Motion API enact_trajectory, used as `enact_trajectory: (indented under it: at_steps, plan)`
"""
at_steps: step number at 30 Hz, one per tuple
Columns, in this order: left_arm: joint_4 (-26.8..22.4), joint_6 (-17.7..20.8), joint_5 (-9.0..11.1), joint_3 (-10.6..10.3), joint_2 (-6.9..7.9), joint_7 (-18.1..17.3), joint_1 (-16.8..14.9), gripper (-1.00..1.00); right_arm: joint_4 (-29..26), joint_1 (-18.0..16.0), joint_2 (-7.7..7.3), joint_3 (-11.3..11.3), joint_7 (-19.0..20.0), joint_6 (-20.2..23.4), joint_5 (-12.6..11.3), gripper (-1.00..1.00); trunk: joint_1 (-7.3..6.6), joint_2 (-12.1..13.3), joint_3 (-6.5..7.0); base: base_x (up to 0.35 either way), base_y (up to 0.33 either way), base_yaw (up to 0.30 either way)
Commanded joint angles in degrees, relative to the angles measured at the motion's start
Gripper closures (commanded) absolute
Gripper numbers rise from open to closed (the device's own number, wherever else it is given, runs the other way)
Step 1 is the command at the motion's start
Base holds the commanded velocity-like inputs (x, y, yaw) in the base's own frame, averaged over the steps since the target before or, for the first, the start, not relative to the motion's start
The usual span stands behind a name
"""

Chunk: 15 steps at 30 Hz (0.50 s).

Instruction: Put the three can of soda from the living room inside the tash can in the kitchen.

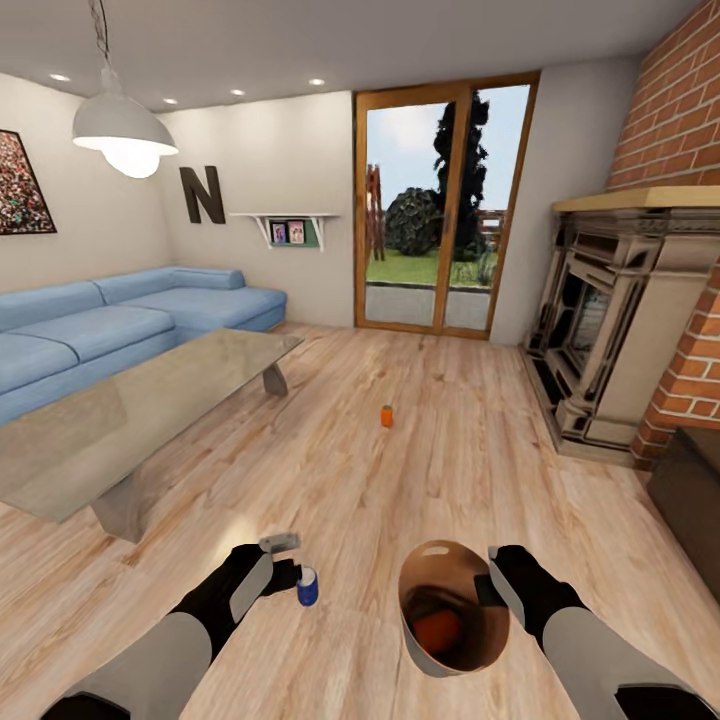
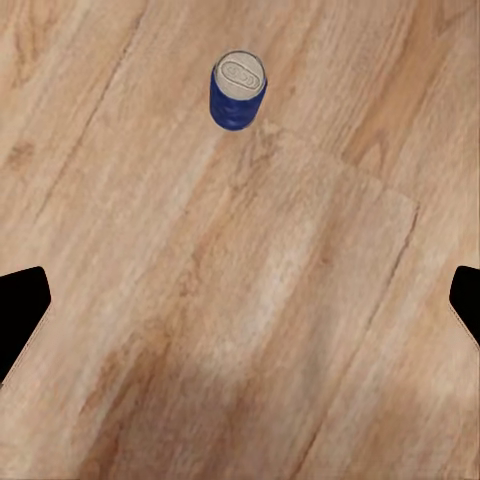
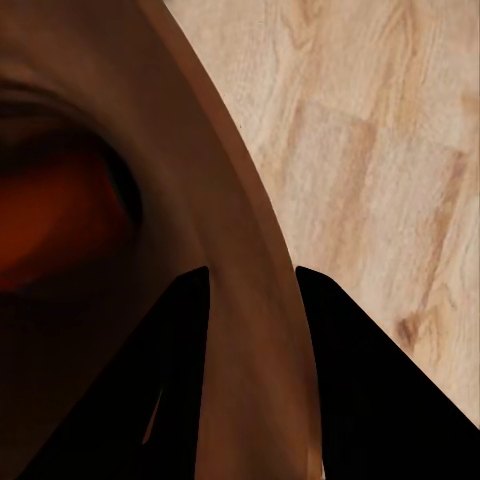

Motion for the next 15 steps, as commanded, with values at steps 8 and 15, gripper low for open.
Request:
enact_trajectory:
  at_steps: [8,15]
  plan:
    - [0.0,-0.1,0.0,0.0,-0.09,0.0,0.0,-1.00,0.0,0.0,0.00,-0.1,0.3,-0.1,-0.5,1.00,0.00,0.0,0.01,0.341,0.009,0.000]
    - [0.0,-0.1,0.0,0.0,-0.14,0.0,0.0,-1.00,0.0,0.0,0.08,-0.1,0.3,-0.1,-0.5,1.00,0.00,0.0,0.01,0.343,0.001,0.000]
